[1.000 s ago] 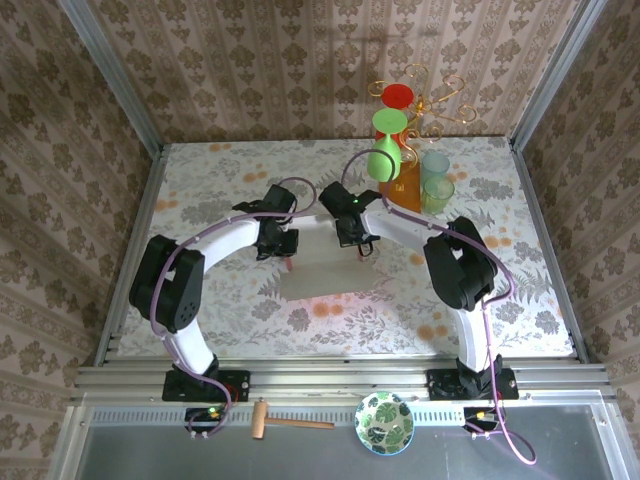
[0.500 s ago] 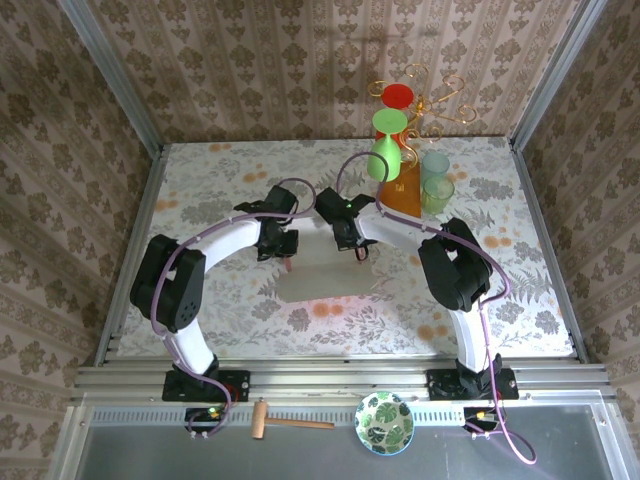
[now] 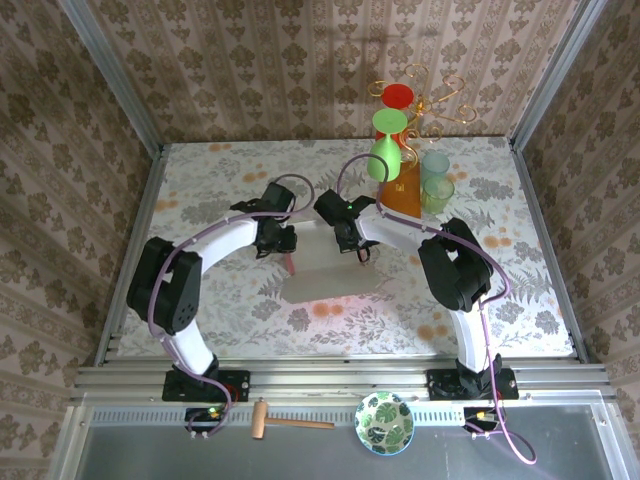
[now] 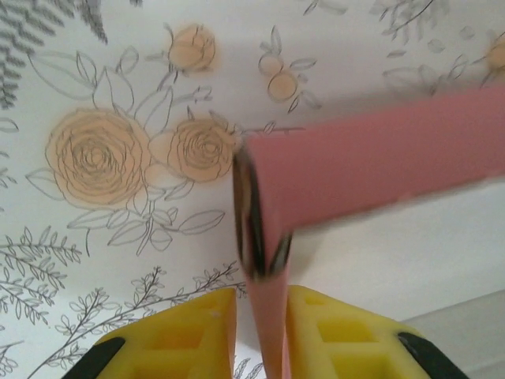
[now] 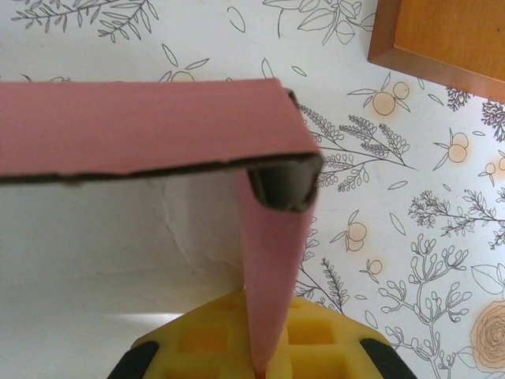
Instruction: Fold the paper box
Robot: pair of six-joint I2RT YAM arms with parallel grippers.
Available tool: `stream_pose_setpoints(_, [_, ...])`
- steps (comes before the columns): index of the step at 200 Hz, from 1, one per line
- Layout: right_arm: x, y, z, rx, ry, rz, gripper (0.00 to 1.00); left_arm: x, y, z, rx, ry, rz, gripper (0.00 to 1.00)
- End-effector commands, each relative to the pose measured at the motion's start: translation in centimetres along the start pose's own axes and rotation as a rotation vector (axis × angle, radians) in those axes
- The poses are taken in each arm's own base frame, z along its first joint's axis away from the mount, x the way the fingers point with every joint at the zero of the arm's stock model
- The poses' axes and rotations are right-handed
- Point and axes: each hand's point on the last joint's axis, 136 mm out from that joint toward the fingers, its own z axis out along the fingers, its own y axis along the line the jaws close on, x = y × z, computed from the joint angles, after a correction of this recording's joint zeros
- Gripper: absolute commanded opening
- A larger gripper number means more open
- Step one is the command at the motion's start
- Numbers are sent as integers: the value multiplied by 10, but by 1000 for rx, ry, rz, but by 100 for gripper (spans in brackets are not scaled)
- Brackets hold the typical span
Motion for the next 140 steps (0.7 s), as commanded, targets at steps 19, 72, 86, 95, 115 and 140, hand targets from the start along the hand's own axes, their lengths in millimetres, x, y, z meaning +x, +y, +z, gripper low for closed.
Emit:
stream_pose_setpoints(19, [11, -14, -3, 39, 46, -28, 0, -7, -6, -15, 58, -55, 24, 25])
stream_pose_setpoints(72, [9, -13, -3, 30, 46, -17, 0, 7, -3, 2, 43, 11, 28, 25])
stream_pose_setpoints(86, [10, -13, -3, 29, 47, -17, 0, 7, -3, 5, 36, 16, 32, 25])
stream_pose_setpoints(95, [10, -13, -4, 27, 47, -17, 0, 7, -5, 7, 38, 15, 34, 25])
stream_pose_setpoints(115, [10, -13, -4, 26, 48, -17, 0, 7, -7, 12, 27, 27, 52, 25])
stream_pose_setpoints(140, [9, -13, -4, 23, 46, -17, 0, 4, -4, 14, -6, 15, 61, 17])
